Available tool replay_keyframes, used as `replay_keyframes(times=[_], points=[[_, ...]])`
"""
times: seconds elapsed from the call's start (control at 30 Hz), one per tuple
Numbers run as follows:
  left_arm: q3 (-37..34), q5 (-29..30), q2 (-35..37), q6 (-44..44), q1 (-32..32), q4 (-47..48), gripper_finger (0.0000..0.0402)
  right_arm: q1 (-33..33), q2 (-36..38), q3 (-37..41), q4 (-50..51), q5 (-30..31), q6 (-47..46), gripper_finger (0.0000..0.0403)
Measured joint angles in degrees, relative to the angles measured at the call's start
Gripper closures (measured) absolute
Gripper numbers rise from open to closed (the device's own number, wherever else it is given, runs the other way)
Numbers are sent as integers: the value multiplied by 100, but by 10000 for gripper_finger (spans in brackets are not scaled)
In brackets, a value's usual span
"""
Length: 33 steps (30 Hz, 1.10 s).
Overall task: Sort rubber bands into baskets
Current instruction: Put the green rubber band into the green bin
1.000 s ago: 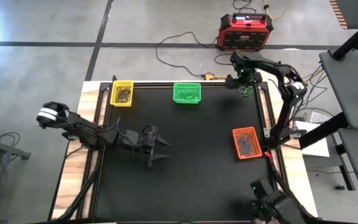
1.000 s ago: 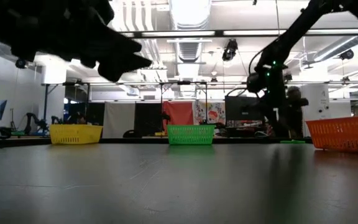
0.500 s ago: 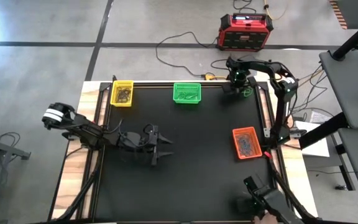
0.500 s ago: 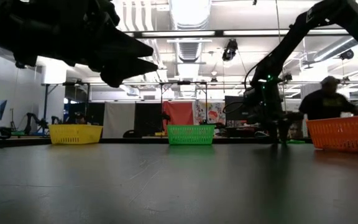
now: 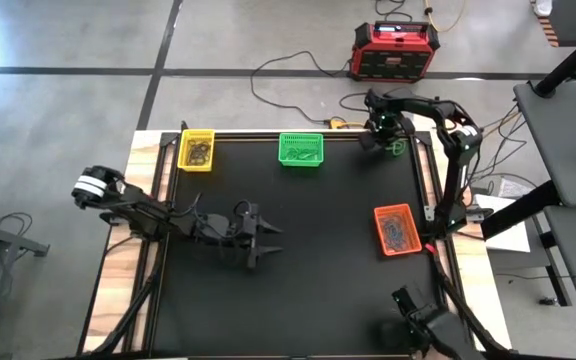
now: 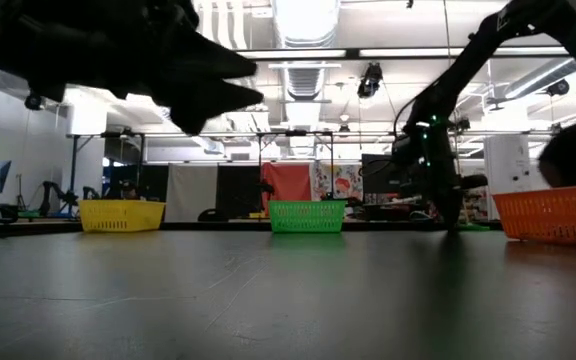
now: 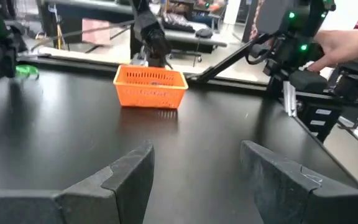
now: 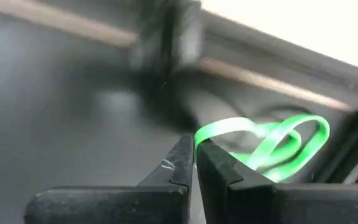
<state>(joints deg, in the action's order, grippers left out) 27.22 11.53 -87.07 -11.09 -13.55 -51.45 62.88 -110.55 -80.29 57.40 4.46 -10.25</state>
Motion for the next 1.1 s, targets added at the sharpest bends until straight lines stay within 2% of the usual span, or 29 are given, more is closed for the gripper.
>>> replay_keyframes(times=[0.27, 0.47, 0.53, 0.63, 0.7, 0.87, 1.1], points=[[-796, -2, 1175, 75, -17, 245, 178, -1010, 958, 67, 485, -40, 371, 394], [-1272, 4, 1939, 236, -12, 282, 178, -1882, 1744, 133, 467, -79, 635, 394], [-1338, -5, 2084, 553, 42, 310, 178, -2176, 2027, 176, 9, -245, 649, 394], [-1329, -153, 2183, 705, 334, 302, 178, -2549, 2319, 237, -1341, -889, 692, 394], [-1327, -314, 2183, 746, 586, 338, 178, -2737, 2342, 260, -2108, -1360, 672, 394], [-1329, -274, 2060, 746, 1233, 458, 178, -2969, 1847, 258, -3694, -1498, 505, 394], [-1329, -96, 1617, 553, 1609, 744, 178, -2911, 859, 163, -4192, -1371, 110, 394]])
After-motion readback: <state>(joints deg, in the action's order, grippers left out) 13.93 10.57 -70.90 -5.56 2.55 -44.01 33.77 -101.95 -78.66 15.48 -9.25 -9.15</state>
